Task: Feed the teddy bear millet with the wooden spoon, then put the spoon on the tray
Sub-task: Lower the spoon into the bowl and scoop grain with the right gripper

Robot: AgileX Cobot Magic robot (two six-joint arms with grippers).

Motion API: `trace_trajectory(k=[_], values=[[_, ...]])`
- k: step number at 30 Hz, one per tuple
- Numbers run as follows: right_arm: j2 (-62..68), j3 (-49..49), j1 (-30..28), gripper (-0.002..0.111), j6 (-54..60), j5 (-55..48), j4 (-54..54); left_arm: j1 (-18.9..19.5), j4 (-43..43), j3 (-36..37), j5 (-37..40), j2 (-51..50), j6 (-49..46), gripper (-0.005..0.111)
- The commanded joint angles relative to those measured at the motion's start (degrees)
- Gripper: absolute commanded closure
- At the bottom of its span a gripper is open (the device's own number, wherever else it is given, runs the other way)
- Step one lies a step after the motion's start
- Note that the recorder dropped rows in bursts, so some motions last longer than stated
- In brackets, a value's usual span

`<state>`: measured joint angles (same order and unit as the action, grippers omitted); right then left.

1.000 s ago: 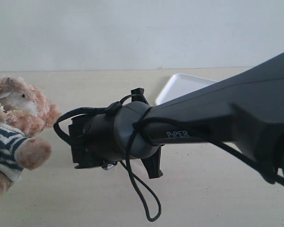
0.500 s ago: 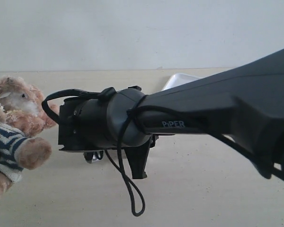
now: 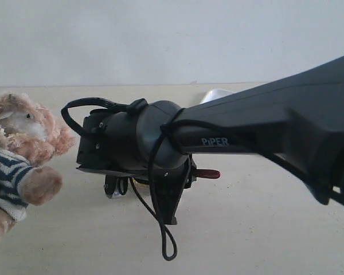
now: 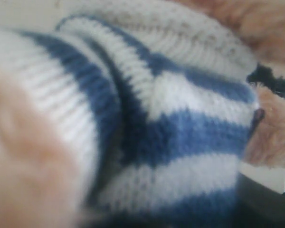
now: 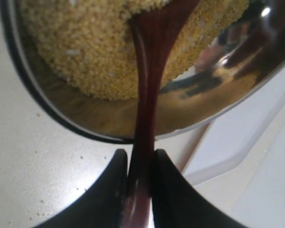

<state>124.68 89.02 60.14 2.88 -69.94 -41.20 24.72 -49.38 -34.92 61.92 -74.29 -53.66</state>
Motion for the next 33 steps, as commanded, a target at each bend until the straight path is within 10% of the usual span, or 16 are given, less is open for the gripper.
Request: trace_trajectory(k=[1, 33], values=[[-0.7, 0.3, -0.8, 0.106, 0.4, 0.0, 1.6, 0.1, -1.1, -0.2, 0.4, 0.9, 0.1, 0.1], [-4.0, 6.0, -5.0, 0.106, 4.3, 0.0, 8.9, 0.1, -1.1, -0.2, 0.4, 0.9, 0.1, 0.1]])
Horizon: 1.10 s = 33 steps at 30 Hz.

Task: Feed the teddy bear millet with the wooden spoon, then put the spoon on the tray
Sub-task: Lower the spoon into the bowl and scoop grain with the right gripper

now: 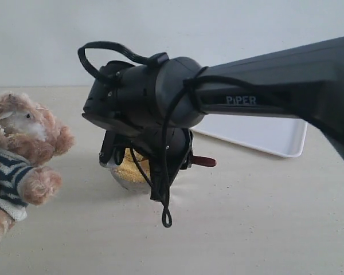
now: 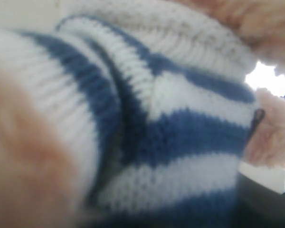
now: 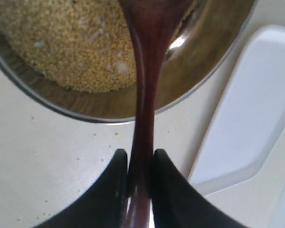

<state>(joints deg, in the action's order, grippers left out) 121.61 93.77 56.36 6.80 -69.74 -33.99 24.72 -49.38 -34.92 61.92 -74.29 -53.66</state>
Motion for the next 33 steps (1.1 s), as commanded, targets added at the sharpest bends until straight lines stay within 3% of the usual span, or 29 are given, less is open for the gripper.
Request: trace_trajectory(k=[1, 11, 23, 33], values=[[-1.0, 1.2, -1.4, 0.106, 0.4, -0.2, 2.1, 0.1, -1.1, -0.2, 0.4, 0.9, 0.1, 0.1], [-2.0, 1.1, -3.9, 0.106, 0.8, -0.2, 8.2, 0.1, -1.1, -0.2, 0.4, 0.9, 0.1, 0.1], [-5.0, 1.1, -8.1, 0.106, 1.9, -0.2, 24.4, 0.1, -1.1, -0.2, 0.4, 0.9, 0.1, 0.1], [-7.5, -3.9, -11.2, 0.106, 1.5, -0.2, 31.9, 0.1, -1.1, -0.2, 0.3, 0.9, 0.1, 0.1]])
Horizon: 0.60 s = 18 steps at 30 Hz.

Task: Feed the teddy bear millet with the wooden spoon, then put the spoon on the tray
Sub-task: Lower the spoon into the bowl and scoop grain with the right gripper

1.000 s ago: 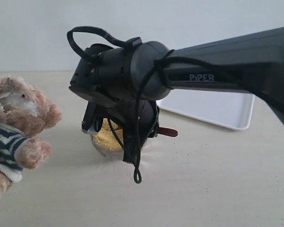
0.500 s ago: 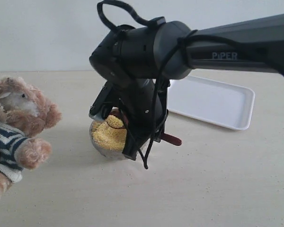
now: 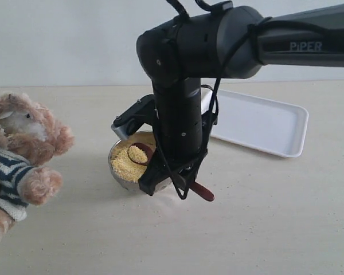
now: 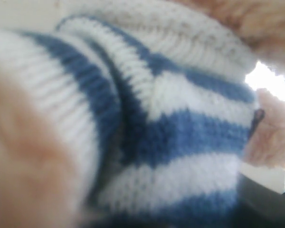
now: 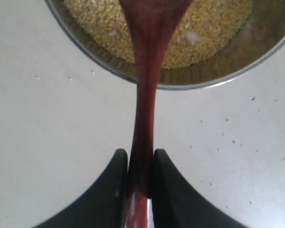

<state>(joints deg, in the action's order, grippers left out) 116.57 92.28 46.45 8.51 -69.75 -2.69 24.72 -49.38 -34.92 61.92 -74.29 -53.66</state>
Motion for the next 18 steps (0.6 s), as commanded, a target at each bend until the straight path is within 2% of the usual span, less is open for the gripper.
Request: trace_trajectory(k=[1, 11, 13, 16, 18], values=[[-3.5, -2.9, -1.3, 0.106, -0.2, -0.2, 0.5, 0.1, -1.1, -0.2, 0.3, 0.9, 0.1, 0.1], [-6.7, -4.3, -1.3, 0.106, 2.5, -0.2, 5.2, 0.1, -1.1, -0.2, 0.4, 0.9, 0.1, 0.1], [-5.8, -4.3, -1.9, 0.106, 0.1, -0.2, 1.5, 0.1, -1.1, -0.2, 0.4, 0.9, 0.1, 0.1], [-5.5, -4.3, -1.9, 0.106, 3.4, -0.2, 7.4, 0.1, -1.1, -0.2, 0.4, 0.9, 0.1, 0.1], [-5.5, -4.3, -1.9, 0.106, 3.6, -0.2, 4.7, 0.1, -1.1, -0.2, 0.4, 0.9, 0.1, 0.1]])
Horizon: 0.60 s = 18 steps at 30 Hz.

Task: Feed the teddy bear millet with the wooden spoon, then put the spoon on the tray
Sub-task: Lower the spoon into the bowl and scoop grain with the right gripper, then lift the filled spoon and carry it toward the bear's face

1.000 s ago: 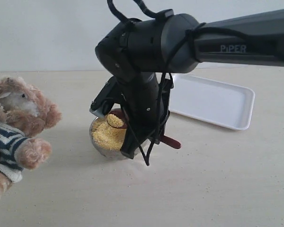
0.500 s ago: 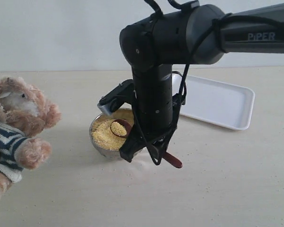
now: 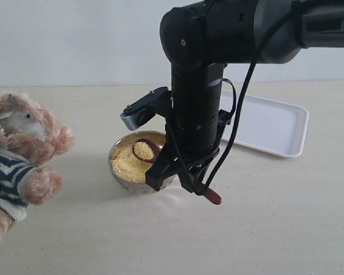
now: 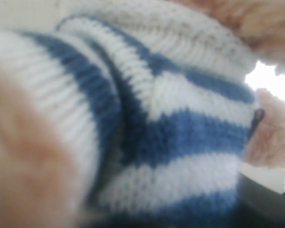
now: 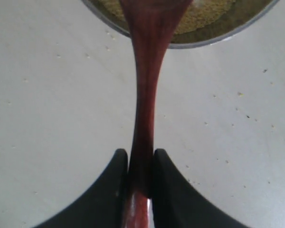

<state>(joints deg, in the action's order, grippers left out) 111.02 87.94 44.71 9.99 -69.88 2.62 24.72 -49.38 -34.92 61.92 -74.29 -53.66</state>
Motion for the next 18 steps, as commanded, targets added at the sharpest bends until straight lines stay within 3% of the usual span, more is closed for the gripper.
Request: trace_trajectory(k=[1, 7, 18], values=[[0.0, 0.0, -0.2, 0.106, 0.9, -0.1, -1.7, 0.1, -1.1, -0.2, 0.4, 0.9, 0.1, 0.1], [-0.9, 0.2, 1.3, 0.106, 1.5, -0.1, -0.1, 0.1, -1.1, -0.2, 0.4, 0.9, 0.1, 0.1], [-1.8, 9.4, 8.1, 0.106, 0.6, -0.1, 0.3, 0.1, -1.1, -0.2, 0.4, 0.9, 0.1, 0.1]])
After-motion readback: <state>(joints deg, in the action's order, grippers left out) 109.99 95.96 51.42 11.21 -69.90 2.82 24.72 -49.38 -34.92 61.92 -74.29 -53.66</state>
